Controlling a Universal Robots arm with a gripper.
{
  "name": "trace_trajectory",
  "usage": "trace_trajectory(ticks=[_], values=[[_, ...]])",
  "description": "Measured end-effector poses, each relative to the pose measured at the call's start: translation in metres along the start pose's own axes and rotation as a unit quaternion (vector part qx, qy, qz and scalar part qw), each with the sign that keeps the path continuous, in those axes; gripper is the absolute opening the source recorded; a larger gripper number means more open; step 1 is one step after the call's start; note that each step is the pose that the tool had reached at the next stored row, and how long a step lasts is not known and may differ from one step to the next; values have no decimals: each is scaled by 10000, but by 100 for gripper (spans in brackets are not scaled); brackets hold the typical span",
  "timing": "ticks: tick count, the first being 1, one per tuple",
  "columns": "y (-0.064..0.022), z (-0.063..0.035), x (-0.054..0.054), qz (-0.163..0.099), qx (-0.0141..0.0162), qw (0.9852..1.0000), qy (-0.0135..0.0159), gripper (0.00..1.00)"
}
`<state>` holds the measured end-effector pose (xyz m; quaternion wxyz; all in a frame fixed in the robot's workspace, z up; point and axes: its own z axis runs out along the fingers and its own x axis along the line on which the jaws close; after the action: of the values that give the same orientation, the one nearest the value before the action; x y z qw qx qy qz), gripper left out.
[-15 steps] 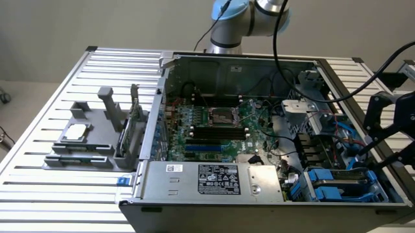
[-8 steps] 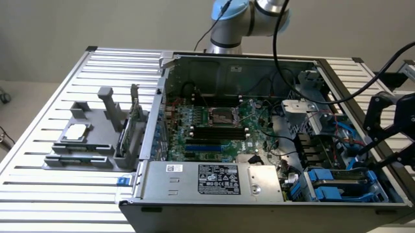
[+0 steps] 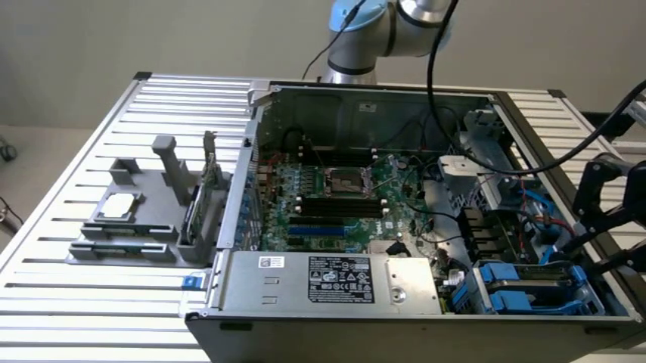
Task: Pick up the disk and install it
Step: 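Insert the first disk wire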
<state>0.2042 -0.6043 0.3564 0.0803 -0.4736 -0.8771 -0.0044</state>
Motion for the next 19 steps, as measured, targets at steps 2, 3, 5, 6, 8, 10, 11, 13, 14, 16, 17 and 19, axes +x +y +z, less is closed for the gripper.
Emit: trace_trajectory(ticks=[2,3,5,6,8,10,11,13,14,16,17,19], values=[[-9,1,2,-25,-19,10000,10,36],[-12,-1,4,-42,-31,10000,23,36],[-20,1,8,-75,-77,9999,69,36],[-25,3,11,-86,-104,9999,91,36],[-34,5,17,-104,-188,9997,88,36],[-46,11,19,-121,-308,9994,38,36],[-55,14,19,-127,-346,9993,23,36],[-78,18,21,-129,-363,9993,17,36],[-90,20,23,-129,-364,9993,16,36],[-107,27,28,-129,-365,9992,16,36],[-110,33,29,-130,-366,9992,19,36],[-116,50,32,-131,-373,9992,23,36]])
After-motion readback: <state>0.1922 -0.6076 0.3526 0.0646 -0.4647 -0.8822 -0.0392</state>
